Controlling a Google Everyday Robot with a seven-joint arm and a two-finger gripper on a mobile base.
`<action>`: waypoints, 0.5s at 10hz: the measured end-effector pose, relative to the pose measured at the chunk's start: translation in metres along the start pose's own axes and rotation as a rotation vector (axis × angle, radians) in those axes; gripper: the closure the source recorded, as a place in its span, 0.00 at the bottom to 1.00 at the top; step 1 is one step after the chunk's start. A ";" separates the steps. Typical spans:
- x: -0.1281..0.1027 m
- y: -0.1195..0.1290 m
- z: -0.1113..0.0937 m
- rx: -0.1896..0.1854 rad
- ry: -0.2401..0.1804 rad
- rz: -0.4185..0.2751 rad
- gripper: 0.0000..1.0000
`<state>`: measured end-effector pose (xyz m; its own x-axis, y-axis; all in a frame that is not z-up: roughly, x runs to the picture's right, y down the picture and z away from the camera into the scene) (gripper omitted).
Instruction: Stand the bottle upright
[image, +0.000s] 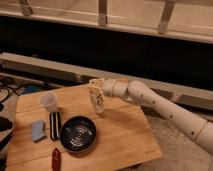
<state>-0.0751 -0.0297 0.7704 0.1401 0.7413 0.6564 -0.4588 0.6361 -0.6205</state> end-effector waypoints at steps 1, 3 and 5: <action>0.002 -0.001 0.001 0.003 -0.004 0.002 0.98; 0.007 -0.004 0.002 0.010 -0.022 0.004 0.98; 0.009 -0.007 0.002 0.012 -0.042 0.004 0.98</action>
<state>-0.0728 -0.0281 0.7812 0.1016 0.7340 0.6716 -0.4696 0.6305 -0.6180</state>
